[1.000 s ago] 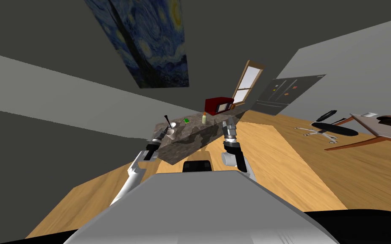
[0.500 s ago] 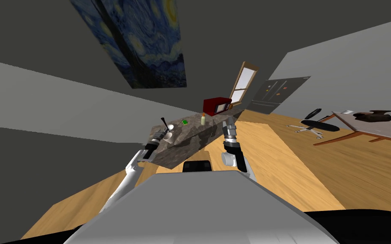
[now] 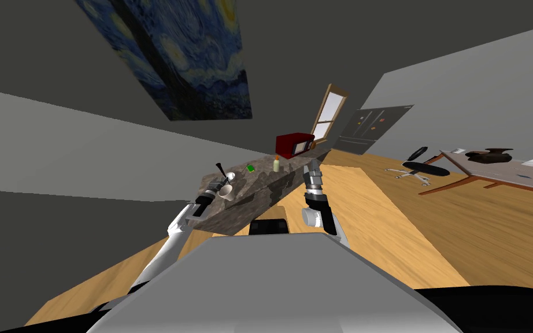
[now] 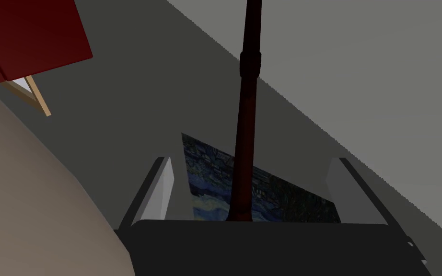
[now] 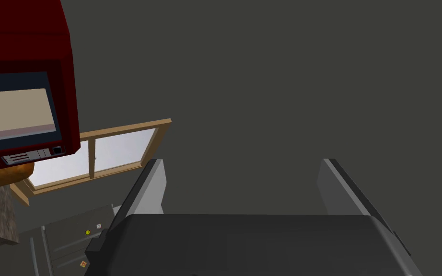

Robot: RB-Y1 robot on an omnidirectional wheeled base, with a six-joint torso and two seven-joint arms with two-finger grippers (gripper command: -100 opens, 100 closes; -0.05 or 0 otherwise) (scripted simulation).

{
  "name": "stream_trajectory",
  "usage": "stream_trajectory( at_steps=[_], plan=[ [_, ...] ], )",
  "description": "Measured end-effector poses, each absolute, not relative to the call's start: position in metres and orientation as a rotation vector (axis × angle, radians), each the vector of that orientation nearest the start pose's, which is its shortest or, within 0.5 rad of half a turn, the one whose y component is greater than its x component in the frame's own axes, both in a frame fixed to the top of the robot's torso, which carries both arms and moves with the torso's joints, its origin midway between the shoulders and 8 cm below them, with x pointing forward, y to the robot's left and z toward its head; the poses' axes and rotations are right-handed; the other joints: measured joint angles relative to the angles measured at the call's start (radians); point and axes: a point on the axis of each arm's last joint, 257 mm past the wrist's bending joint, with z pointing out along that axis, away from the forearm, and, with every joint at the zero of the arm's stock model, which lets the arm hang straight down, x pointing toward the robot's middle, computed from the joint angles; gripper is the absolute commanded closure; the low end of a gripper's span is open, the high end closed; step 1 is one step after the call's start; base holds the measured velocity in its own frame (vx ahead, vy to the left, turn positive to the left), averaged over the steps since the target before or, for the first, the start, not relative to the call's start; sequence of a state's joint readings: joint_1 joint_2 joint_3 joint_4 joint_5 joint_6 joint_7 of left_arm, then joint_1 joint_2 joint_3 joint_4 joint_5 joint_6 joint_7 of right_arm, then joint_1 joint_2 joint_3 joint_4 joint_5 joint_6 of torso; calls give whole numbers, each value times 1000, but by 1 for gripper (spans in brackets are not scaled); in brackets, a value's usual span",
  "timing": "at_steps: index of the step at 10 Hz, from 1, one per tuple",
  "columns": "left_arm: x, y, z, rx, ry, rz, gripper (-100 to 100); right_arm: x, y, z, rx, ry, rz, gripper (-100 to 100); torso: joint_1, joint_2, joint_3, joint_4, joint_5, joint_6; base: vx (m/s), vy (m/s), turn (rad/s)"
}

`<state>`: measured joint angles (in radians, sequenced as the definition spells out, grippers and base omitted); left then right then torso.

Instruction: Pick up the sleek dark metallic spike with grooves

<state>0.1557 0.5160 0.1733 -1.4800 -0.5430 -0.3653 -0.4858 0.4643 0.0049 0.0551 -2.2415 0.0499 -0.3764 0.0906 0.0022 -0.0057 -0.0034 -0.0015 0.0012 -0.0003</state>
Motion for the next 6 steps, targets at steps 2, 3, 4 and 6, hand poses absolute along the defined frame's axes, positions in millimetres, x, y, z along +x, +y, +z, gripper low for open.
stream_trajectory(
  at_steps=[2,3,4,6],
  plan=[
    [483,421,-210,40,1531,-71,100,377,-256,-6,699,756,1224,0,0,1,0,0,0,0,0,0,0],
    [483,421,-210,40,1531,-71,100,377,-256,-6,699,756,1224,0,0,1,0,0,0,0,0,0,0],
    [483,421,-210,40,1531,-71,100,377,-256,-6,699,756,1224,0,0,1,0,0,0,0,0,0,0],
    [483,421,-209,40,1531,-71,100,377,-256,-6,699,756,1224,0,0,1,0,0,0,0,0,0,0]
  ],
)
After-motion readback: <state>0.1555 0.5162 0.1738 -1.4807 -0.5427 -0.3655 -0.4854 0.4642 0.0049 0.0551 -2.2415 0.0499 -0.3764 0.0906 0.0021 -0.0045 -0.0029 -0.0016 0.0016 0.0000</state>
